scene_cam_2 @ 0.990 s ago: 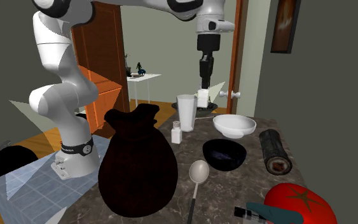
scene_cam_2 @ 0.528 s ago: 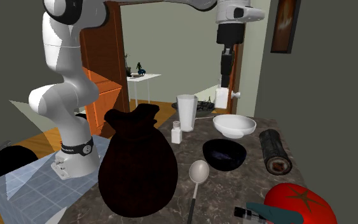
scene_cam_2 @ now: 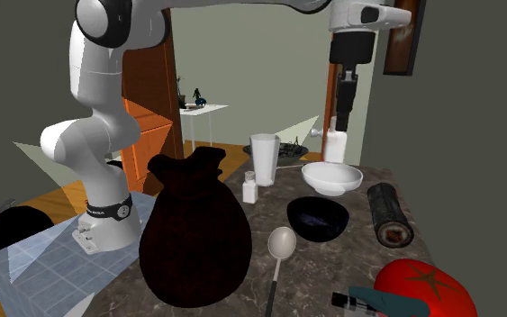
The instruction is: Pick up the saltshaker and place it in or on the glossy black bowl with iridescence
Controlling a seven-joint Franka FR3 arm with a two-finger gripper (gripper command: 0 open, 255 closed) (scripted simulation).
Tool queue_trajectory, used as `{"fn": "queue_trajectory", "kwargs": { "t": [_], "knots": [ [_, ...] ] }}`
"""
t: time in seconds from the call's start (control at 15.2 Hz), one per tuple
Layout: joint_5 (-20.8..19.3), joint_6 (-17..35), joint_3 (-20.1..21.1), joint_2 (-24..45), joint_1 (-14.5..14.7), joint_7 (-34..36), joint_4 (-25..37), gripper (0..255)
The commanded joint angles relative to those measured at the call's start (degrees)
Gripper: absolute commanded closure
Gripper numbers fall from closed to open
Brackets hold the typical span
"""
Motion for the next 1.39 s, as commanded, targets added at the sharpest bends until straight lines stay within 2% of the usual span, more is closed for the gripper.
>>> {"fn": "queue_trajectory", "kwargs": {
  "t": [0.0, 1.06, 1.32],
  "knots": [
    [0.08, 1.75, -0.03, -0.36, -0.17, -0.08, -2.08, 255],
    [0.10, 14.58, -0.24, -0.82, -0.73, 0.02, -15.37, 255],
    [0.10, 14.58, -0.24, -0.82, -0.73, 0.02, -15.37, 255]
  ]
}}
